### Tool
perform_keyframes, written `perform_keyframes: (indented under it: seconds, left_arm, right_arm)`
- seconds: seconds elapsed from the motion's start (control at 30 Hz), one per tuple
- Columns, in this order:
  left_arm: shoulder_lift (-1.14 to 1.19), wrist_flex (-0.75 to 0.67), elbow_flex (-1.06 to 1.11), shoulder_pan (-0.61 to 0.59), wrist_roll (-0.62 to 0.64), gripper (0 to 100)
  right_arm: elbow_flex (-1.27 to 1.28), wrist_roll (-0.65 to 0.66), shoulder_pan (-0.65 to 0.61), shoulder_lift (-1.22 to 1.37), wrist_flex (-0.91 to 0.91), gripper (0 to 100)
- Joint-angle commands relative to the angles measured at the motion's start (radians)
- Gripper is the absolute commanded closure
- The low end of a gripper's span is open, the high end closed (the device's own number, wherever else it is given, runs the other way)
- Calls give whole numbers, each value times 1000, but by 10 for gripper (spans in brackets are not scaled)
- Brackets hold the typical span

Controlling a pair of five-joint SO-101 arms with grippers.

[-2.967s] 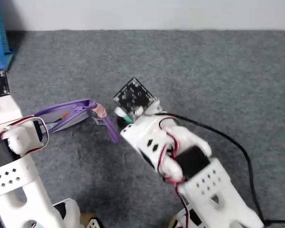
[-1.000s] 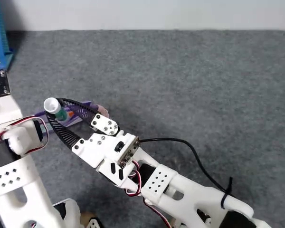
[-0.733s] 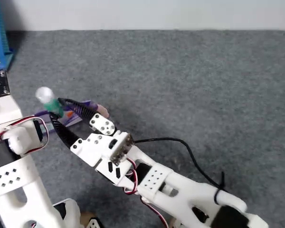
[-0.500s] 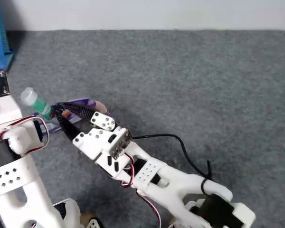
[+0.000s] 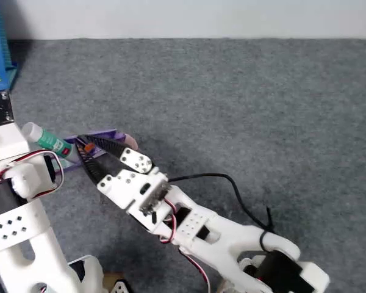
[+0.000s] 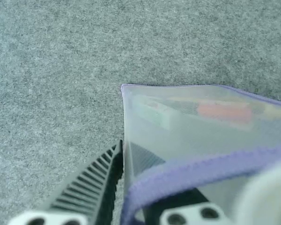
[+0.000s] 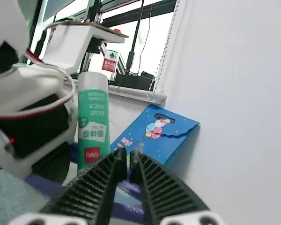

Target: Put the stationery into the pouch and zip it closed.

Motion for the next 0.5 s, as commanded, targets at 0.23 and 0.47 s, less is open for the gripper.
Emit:
perform_keyframes:
  seconds: [0.23,0.47]
  left_arm:
    - [0,-34,7,-9,-8,987]
    - [0,-34,7,-9,-8,987]
  right_arm:
    - [43,-196,-33,-369,372,991]
    - [-72,-377,-36,-417,716,991]
